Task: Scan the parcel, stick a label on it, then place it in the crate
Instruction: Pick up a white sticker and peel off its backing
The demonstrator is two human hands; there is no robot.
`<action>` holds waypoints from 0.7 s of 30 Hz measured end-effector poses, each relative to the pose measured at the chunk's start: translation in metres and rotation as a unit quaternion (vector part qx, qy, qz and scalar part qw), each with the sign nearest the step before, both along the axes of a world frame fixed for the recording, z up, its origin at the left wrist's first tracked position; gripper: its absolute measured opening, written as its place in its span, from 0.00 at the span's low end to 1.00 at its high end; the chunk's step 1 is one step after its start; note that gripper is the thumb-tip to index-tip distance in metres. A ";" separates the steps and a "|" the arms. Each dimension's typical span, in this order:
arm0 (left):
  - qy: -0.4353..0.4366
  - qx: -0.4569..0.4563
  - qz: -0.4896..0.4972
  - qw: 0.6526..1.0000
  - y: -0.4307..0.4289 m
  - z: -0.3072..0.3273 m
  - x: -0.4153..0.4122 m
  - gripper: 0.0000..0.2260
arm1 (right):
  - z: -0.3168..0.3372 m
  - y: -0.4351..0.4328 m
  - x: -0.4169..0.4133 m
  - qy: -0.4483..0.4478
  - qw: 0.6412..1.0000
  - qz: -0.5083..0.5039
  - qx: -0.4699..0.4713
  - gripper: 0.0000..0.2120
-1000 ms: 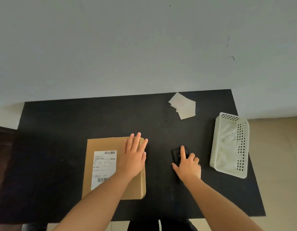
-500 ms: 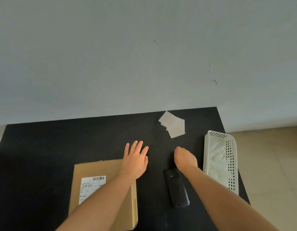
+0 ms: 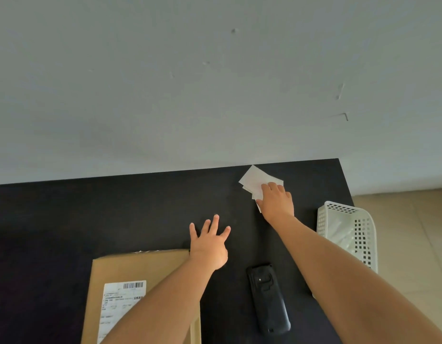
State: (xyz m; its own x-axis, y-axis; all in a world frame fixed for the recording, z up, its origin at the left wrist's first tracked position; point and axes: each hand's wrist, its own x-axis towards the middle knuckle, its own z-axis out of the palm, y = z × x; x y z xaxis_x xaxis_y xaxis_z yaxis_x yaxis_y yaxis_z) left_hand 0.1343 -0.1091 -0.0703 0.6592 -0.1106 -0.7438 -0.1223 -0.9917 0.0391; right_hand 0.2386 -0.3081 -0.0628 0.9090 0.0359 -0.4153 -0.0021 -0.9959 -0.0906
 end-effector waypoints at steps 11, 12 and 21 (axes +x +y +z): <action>0.000 0.006 -0.002 1.000 0.002 -0.003 -0.003 0.32 | -0.014 -0.003 -0.016 -0.044 0.996 0.054 -0.056 0.09; 0.002 0.008 -0.004 1.000 0.002 -0.004 -0.003 0.32 | -0.012 -0.004 -0.017 -0.041 0.996 0.057 -0.056 0.07; 0.008 0.008 -0.003 1.000 0.000 -0.001 0.000 0.32 | -0.004 -0.004 -0.067 -0.040 0.998 0.044 -0.014 0.09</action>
State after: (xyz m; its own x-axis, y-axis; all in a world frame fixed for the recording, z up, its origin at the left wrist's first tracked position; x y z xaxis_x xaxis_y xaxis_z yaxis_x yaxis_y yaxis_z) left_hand 0.1344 -0.1092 -0.0709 0.6467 -0.1028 -0.7558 -0.1282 -0.9914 0.0252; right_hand 0.1716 -0.3119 -0.0664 0.9331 0.1065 -0.3434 0.0916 -0.9940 -0.0593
